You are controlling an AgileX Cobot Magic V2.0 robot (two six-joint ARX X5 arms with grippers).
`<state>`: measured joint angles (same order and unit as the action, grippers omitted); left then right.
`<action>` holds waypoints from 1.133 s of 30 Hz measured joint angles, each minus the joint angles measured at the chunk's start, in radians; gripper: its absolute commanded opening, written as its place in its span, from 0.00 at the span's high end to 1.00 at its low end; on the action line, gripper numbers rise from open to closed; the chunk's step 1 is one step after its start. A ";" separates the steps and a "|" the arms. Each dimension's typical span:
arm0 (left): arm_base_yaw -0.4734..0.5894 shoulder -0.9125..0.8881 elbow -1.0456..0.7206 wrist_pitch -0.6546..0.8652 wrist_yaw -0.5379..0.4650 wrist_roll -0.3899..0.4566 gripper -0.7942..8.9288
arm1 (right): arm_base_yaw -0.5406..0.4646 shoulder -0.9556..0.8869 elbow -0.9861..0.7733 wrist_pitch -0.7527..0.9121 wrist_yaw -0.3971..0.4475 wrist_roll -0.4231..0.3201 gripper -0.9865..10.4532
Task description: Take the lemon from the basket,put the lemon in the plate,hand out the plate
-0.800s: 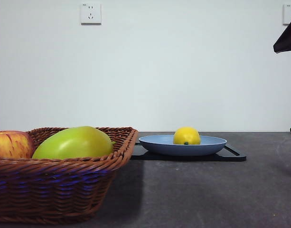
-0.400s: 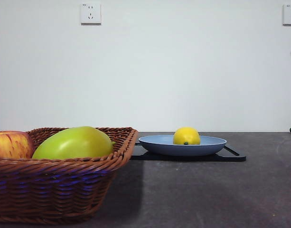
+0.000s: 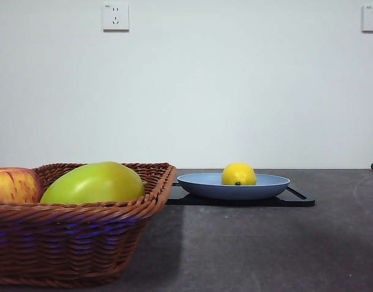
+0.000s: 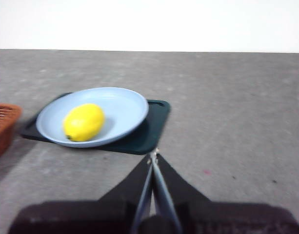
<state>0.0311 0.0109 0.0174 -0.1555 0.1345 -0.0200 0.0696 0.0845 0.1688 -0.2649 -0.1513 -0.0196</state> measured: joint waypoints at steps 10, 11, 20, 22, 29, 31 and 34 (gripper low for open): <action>0.000 0.000 0.000 0.000 0.000 0.000 0.91 | -0.050 -0.074 -0.123 0.061 -0.004 0.000 0.91; 0.000 0.000 0.000 0.000 0.000 0.000 0.91 | -0.050 -0.079 -0.133 0.066 -0.004 0.000 0.91; 0.000 0.000 0.000 0.000 0.000 0.000 0.91 | -0.050 -0.081 -0.141 0.072 -0.003 -0.001 0.91; 0.000 0.000 0.000 0.000 0.000 0.000 0.91 | -0.050 -0.081 -0.141 0.072 -0.003 -0.001 0.91; 0.000 0.000 0.000 0.000 0.000 0.000 0.91 | -0.050 -0.081 -0.141 0.072 -0.003 -0.001 0.91; 0.000 0.000 0.000 0.000 0.000 0.000 0.91 | -0.050 -0.081 -0.141 0.072 -0.003 -0.001 0.91; 0.000 0.000 0.000 0.000 0.000 0.000 0.91 | -0.050 -0.081 -0.141 0.072 -0.003 -0.001 0.91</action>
<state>0.0311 0.0109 0.0174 -0.1555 0.1341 -0.0200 0.0200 0.0032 0.0277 -0.1925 -0.1543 -0.0204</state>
